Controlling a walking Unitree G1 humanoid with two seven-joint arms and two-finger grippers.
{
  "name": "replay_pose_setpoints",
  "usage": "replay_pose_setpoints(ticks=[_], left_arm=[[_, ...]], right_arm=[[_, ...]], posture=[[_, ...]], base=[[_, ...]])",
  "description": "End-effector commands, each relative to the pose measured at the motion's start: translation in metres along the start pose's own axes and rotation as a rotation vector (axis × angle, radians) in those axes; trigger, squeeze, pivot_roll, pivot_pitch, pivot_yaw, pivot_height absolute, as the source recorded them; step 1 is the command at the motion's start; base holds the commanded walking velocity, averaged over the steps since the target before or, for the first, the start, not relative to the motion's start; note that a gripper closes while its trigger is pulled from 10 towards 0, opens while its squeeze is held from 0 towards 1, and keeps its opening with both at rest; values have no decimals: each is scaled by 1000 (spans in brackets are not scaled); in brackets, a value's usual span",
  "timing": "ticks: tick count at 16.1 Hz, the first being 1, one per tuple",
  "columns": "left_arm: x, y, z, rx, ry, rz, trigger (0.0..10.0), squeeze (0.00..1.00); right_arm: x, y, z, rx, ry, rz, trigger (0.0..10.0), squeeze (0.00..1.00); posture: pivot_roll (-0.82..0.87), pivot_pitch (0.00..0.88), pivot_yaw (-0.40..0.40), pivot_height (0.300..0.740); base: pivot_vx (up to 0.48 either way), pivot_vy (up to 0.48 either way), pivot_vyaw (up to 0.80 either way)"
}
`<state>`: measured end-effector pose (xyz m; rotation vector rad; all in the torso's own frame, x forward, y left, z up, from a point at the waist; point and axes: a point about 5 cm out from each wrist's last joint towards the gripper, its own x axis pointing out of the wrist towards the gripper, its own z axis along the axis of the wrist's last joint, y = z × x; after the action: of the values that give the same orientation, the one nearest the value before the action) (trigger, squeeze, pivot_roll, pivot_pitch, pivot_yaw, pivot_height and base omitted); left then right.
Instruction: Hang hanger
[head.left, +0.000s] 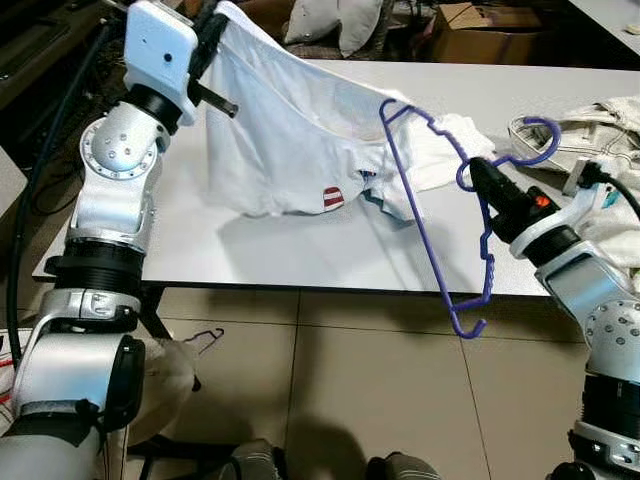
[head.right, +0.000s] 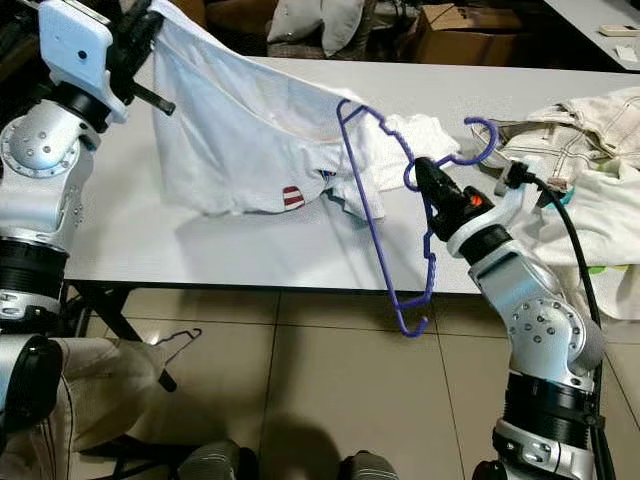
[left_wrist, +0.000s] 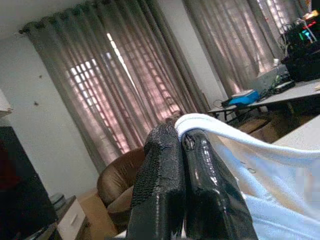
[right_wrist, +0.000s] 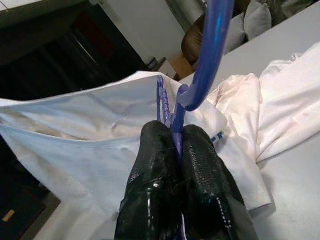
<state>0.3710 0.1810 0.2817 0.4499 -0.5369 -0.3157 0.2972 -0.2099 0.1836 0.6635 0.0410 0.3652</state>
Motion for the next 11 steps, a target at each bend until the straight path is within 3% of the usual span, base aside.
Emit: replay_pose_setpoints(ticks=[1,5,7,9,11], left_arm=[[-1,-4,-1,17,2,-20,0,0],[-1,-11,-3,15,8,-56,0,0],[-3,-20,-5,-30,12,-126,0,0],[-4,-29,1,-60,-29,-169,0,0],[-2,-33,7,-54,-55,-188,0,0]], right_arm=[[1,7,12,-18,-49,33,10000,0],[0,6,12,-12,-48,30,10000,0],[0,2,9,47,-43,-7,10000,0],[2,4,-14,12,90,12,10000,0],[5,6,-24,-29,144,16,10000,0]], posture=[[-86,0,22,740],[-89,0,22,740],[-89,0,23,740],[-84,0,20,740],[-77,0,19,740]], base=[[0,0,0],[0,0,0],[0,0,0],[0,0,0],[0,0,0]])
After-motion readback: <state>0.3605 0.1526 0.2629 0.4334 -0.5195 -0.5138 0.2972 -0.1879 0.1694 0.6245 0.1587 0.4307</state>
